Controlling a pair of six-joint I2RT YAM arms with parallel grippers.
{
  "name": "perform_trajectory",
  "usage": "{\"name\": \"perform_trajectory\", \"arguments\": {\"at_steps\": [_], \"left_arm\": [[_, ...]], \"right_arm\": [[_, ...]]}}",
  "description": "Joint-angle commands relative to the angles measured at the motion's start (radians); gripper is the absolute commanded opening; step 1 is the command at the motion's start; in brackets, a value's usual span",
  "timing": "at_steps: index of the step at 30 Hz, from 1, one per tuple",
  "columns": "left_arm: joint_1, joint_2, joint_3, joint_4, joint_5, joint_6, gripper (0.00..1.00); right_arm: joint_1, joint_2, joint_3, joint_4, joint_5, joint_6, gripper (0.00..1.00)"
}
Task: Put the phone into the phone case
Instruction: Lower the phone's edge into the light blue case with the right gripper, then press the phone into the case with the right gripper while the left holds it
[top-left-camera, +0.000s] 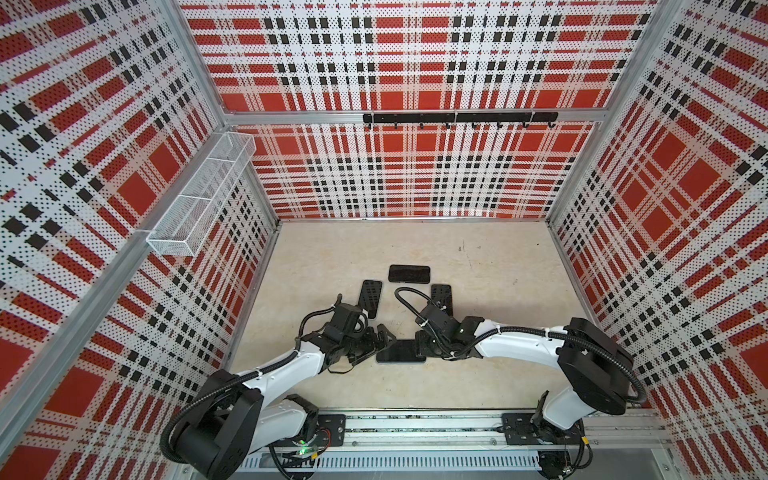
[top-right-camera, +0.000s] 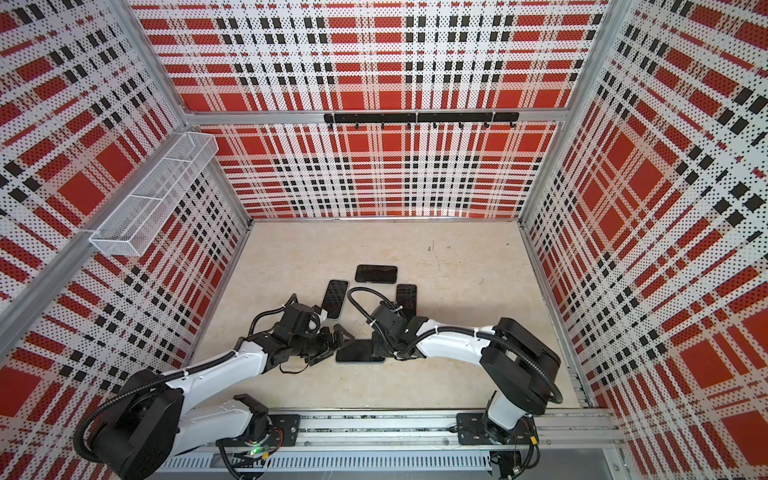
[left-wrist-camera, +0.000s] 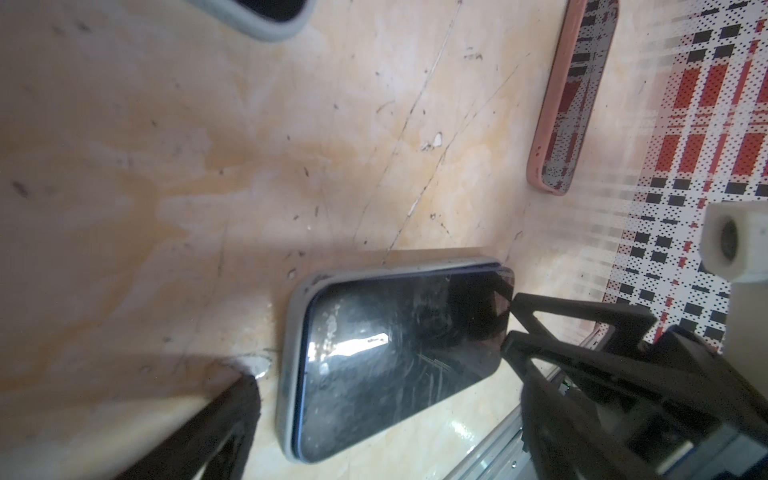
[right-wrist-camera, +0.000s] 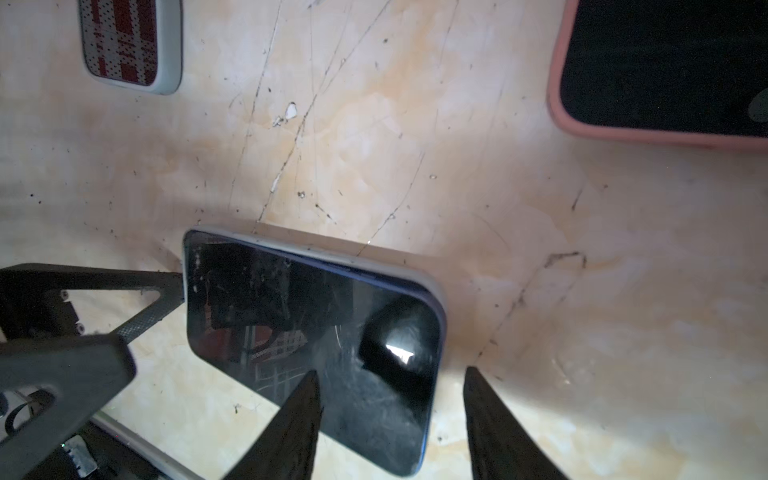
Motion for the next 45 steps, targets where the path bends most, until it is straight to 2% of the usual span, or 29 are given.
{"name": "perform_trajectory", "arguments": {"at_steps": [1,5,10,19,26,37,41,45], "left_arm": [[0.004,0.005,-0.002,0.015,-0.007,0.002,1.0],[0.004,0.011,0.004,0.016,-0.007,0.003,1.0],[-0.003,0.022,0.01,0.018,-0.009,0.004,1.0],[-0.008,0.064,0.023,0.031,-0.01,0.009,1.0],[-0.019,0.127,0.041,0.059,-0.006,0.011,1.0],[-0.028,0.152,0.046,0.072,-0.006,0.011,1.0],[-0.028,0.143,0.037,0.072,-0.002,0.006,1.0],[-0.027,0.104,0.034,0.035,-0.015,0.003,1.0]], "right_arm": [[0.006,-0.05,-0.016,0.002,0.037,0.008,0.57],[0.007,-0.052,-0.049,0.032,0.011,0.011,0.54],[0.015,-0.036,-0.074,0.09,-0.019,-0.024,0.46],[0.06,0.025,-0.08,0.121,0.031,-0.085,0.28],[0.093,0.054,-0.071,0.144,0.082,-0.115,0.23],[0.118,0.11,-0.049,0.188,0.046,-0.1,0.09],[0.12,0.117,-0.067,0.21,0.049,-0.076,0.09],[0.12,0.087,-0.086,0.199,0.069,-0.056,0.14]]}}
